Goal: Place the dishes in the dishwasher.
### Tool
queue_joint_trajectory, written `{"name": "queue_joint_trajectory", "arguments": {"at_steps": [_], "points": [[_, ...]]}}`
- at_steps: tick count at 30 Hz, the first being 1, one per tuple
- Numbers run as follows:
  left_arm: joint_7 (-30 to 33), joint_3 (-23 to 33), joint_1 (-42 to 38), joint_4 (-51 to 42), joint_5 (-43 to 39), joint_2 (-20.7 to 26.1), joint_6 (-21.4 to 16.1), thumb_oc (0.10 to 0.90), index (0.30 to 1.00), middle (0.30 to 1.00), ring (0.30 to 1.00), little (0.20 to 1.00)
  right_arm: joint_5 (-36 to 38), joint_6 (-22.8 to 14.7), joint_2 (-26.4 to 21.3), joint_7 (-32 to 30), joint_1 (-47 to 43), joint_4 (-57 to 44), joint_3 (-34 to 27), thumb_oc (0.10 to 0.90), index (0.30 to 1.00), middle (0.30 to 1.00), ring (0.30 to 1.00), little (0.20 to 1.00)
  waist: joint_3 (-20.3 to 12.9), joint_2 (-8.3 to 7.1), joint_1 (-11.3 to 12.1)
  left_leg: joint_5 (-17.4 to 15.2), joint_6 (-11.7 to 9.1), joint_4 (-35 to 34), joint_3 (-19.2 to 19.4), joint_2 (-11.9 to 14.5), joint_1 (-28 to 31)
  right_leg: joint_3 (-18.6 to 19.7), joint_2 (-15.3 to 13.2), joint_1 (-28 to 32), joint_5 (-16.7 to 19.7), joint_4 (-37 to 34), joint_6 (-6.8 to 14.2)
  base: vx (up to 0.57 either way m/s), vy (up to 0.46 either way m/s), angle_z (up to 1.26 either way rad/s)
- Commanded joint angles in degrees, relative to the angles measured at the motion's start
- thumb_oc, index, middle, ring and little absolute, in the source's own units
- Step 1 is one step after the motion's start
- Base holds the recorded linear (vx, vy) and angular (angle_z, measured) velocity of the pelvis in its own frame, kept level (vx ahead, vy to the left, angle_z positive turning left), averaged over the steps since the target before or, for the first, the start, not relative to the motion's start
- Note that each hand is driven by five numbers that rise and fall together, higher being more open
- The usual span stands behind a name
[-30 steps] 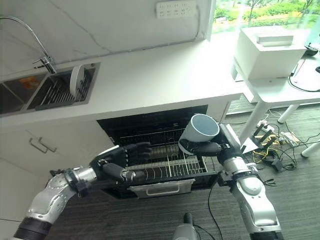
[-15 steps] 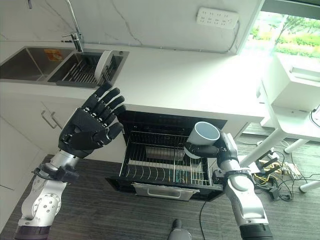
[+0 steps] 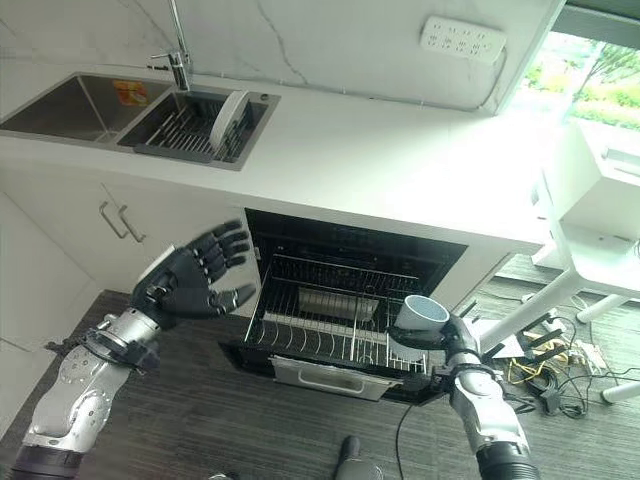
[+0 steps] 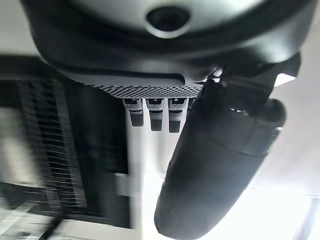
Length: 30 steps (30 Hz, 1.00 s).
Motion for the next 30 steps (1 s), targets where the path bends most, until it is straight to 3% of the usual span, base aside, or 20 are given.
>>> {"name": "queue_joint_trajectory", "arguments": {"at_steps": [1,4,5,15,30], "points": [[2.4,-2.2,-8.0,-4.6,-1.0,-0.3,-3.8,0.800,0.900,0.900,0.900,0.900,2.5,-6.7,-4.7,-1.3,-9.0,-2.7,-1.0,0.400,0.300,0.300,0.300,0.300,1.1,1.41,0.4,-2.9,0.6,-1.0,-1.5,0.6,1.6,-1.6,-1.7,-0.4,-8.6,6.4,3.7,-0.14,-0.016,-0.04],[4.6,-4.5,-11.4,-1.9,-1.3,0.8,-4.7,0.800,0.900,0.900,0.900,0.900,3.5,-6.7,-6.7,-2.1,-14.3,0.4,1.2,0.400,0.300,0.300,0.300,0.300,3.2,1.99,0.3,-2.5,0.5,-1.0,-1.6,0.6,-0.2,-1.4,-1.7,-2.1,-8.4,6.4,3.5,-0.14,-0.009,-0.02],[5.4,-5.7,-12.5,-0.8,-1.6,1.0,-4.9,0.800,0.900,0.900,0.900,0.900,4.0,-6.8,-7.2,-2.6,-16.6,2.1,2.2,0.400,0.300,0.300,0.300,0.300,4.0,2.47,0.3,-3.7,0.0,-1.0,-2.7,0.3,-0.2,-0.7,-1.5,-2.1,-9.3,6.4,4.1,-0.05,0.007,-0.03],[7.3,-9.9,-17.0,0.4,-5.5,1.7,-5.9,0.800,0.900,0.900,0.900,0.900,4.6,-7.8,-12.3,-2.1,-24.8,10.5,5.6,0.400,0.300,0.300,0.300,0.300,7.3,3.60,-0.1,-3.6,-0.2,-1.0,-2.7,0.3,-2.1,-0.8,-2.1,-4.4,-9.0,6.4,4.0,-0.05,-0.011,-0.02],[7.3,-8.2,-22.6,-1.8,-14.0,5.1,-5.3,0.800,0.900,0.900,0.900,0.900,8.3,-5.7,-18.4,0.6,-36.4,19.9,9.9,0.400,0.300,0.300,0.300,0.300,8.9,3.53,0.4,-4.4,-0.2,-1.0,-2.9,-0.2,-3.1,-0.6,-2.3,-6.8,-8.7,6.4,4.0,-0.02,-0.007,-0.01]]}}
